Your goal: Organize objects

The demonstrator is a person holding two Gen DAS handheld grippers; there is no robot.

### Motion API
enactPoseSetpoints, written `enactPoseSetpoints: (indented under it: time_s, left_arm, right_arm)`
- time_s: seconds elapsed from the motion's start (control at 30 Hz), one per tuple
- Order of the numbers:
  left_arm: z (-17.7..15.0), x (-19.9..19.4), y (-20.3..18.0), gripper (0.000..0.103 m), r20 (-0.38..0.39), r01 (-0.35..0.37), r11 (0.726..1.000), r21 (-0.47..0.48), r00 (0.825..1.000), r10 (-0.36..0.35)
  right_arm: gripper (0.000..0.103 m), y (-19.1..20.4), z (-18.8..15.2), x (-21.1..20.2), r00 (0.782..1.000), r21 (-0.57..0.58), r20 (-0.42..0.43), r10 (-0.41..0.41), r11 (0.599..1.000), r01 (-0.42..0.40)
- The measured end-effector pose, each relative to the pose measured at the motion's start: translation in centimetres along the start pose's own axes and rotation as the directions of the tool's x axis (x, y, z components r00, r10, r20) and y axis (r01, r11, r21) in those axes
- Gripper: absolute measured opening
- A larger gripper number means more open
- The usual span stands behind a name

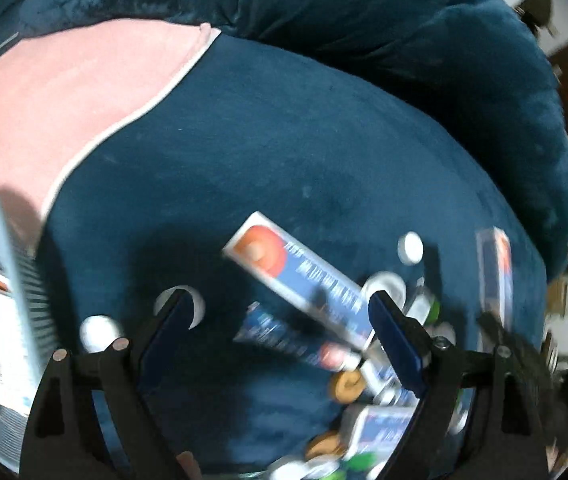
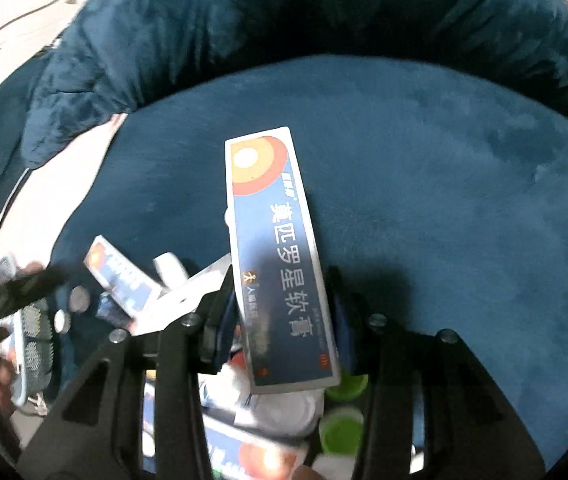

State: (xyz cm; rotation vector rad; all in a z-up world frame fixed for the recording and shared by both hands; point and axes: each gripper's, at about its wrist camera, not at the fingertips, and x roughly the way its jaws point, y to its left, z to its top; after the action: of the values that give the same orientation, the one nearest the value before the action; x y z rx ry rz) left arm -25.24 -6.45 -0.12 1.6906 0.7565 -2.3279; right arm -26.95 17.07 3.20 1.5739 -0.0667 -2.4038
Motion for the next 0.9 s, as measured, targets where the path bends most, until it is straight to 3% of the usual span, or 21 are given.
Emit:
enactPoseSetpoints:
  time_s: [0.27, 0.33, 0.37, 0.5, 0.7, 0.9]
  left_arm:
    - [1.2, 6.0, -2.3, 0.091, -0.106, -0.118, 0.993, -0.032, 0.988, 0.114]
    - [1.2, 7.3, -2.5, 0.078, -0.125, -0.145, 0.989, -0.026, 0.982, 0.141]
    - [1.1, 7.6, -2.7, 0.067, -0.128, -0.143, 0.99, -0.007, 0.982, 0.141]
    - [0.3, 6.6, -3.6, 0.049, -0.107, -0.068, 0.993, 0.094, 0.991, 0.078]
    - [-1.2, 2.6, -4.6, 0.045, -0.045, -0.017, 0.969, 0.248, 0.999, 0.029]
    - [-1.9, -1.9, -2.7, 0.043, -0.021, 0.033, 0.966, 0.255, 0.999, -0.028]
  right_arm:
    - [0.042, 0.5, -1.6, -2.8, 0.998, -0.023, 0.04, 0.045, 0.999, -0.044]
    - [0.042, 0.6, -1.9, -3.0, 0.997, -0.019, 0.042, 0.061, 0.998, -0.061]
    - [0.042, 0.7, -2.2, -3.0, 0.997, -0.014, 0.042, 0.069, 0.998, -0.069]
    - [0.042, 0.6, -2.7, -2.9, 0.995, -0.007, 0.042, 0.087, 0.996, -0.087]
    - [0.042, 1.4, -3.5, -2.6, 0.996, -0.007, 0.022, 0.083, 0.997, -0.082]
    - [0.042, 3.1, -4.2, -4.0, 0.997, -0.03, 0.029, 0.077, 0.997, -0.076]
